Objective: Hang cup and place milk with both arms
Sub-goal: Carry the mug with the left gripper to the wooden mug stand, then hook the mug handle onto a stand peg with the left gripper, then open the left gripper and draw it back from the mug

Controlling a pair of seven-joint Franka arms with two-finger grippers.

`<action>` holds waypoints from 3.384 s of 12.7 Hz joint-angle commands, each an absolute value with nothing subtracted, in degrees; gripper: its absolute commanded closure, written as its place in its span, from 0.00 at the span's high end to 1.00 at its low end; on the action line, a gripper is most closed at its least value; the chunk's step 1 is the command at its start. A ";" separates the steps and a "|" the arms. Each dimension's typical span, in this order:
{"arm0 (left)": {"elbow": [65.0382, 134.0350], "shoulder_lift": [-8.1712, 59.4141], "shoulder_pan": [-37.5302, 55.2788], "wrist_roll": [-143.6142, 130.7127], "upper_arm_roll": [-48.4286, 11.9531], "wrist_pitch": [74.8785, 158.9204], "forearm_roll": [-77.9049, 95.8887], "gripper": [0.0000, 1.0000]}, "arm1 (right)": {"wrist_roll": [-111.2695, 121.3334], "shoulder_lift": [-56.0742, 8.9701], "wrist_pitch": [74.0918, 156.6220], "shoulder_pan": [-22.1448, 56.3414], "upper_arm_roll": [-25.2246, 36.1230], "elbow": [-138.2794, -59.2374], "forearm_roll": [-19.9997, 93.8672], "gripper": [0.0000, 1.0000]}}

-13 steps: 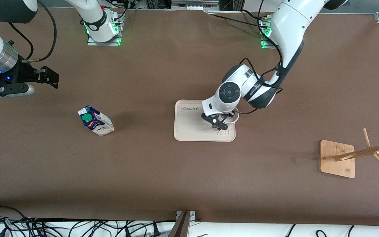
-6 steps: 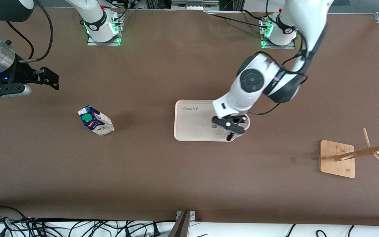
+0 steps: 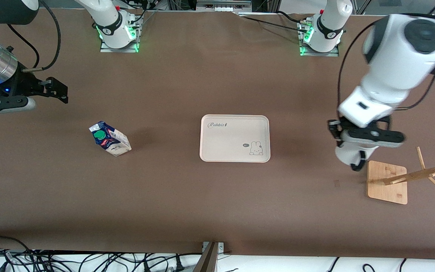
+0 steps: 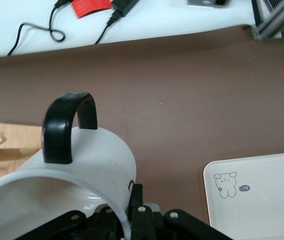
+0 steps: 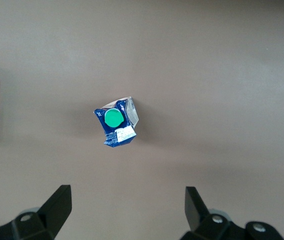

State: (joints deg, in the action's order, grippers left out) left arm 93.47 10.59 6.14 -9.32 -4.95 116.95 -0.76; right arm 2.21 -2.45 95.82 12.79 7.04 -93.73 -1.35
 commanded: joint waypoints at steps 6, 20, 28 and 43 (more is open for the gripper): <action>94.75 13.27 2.20 0.33 4.83 118.12 18.02 0.00 | 1.58 -2.72 95.98 12.48 6.77 -92.90 -0.44 1.00; 90.53 17.14 2.20 4.66 13.54 119.88 28.30 0.00 | 1.58 -2.72 95.98 12.30 6.77 -92.99 -0.44 1.00; 91.05 17.05 2.02 8.16 15.90 119.27 30.76 0.00 | 1.58 -2.72 96.50 12.13 6.77 -92.90 -0.44 1.00; 96.33 15.22 0.35 25.75 19.51 114.97 34.19 1.00 | 1.58 -2.72 96.68 12.04 6.77 -92.81 -0.44 1.00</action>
State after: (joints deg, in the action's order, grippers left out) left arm 95.99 17.21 0.02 23.63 19.11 117.12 32.74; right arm 2.14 -2.50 96.78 12.70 7.08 -93.71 -1.30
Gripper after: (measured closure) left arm 0.802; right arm 0.000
